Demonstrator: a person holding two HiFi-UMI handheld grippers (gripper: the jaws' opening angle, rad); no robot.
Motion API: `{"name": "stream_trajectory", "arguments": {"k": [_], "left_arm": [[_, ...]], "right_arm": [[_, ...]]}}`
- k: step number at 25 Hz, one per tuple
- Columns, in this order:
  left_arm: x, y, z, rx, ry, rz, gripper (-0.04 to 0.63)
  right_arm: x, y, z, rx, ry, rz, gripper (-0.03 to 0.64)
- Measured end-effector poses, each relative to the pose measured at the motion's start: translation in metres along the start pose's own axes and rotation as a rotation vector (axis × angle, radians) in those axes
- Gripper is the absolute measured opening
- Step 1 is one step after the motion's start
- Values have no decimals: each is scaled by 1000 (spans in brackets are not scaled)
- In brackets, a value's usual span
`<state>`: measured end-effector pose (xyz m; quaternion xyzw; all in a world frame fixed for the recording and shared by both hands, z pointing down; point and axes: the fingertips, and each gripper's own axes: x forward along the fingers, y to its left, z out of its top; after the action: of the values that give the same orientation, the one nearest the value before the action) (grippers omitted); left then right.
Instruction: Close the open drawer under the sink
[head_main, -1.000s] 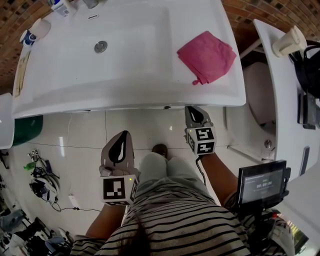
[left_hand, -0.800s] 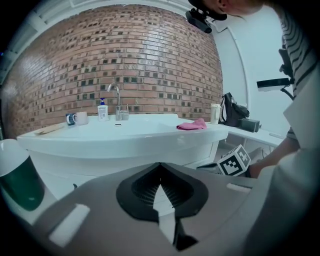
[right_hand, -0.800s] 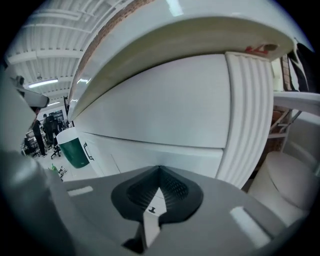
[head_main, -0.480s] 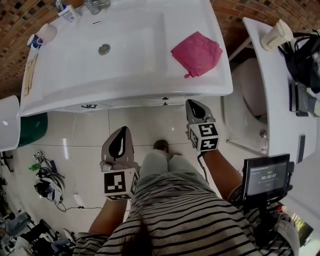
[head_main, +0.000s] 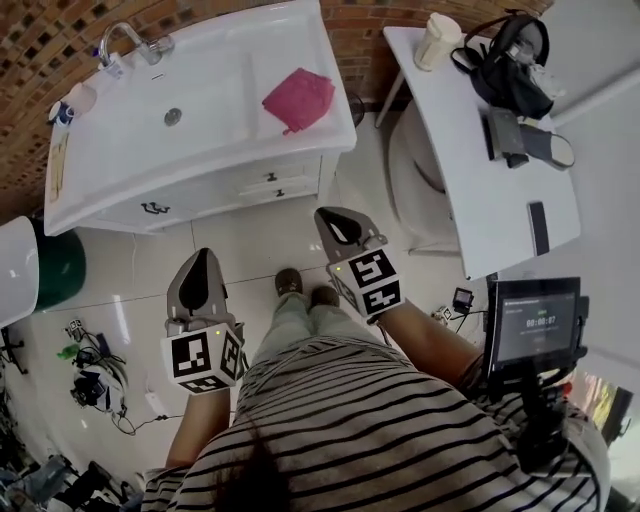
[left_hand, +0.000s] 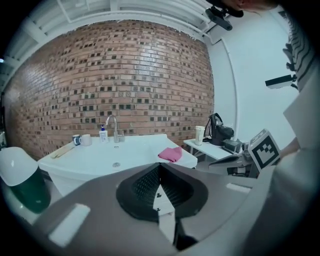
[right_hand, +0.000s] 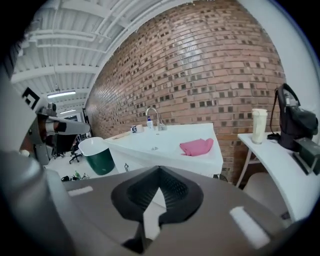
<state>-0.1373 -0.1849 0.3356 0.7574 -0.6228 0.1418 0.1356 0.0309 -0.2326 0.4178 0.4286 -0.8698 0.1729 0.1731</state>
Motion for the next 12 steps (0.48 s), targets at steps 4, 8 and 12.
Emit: {"name": "stream_trajectory", "arguments": {"k": [4,8,12], "left_arm": [[-28,-12,8,12,-25,11,17],[-50,-20,6,20,-48,0,17],[-81,-22,8,25,-94,-31,17]], "right_arm": [[-45,24,11,-5,-48,29,2],[-79,41,23,-29,-122,8,2],[-110,68,39,-52,-176,-22,2]]}}
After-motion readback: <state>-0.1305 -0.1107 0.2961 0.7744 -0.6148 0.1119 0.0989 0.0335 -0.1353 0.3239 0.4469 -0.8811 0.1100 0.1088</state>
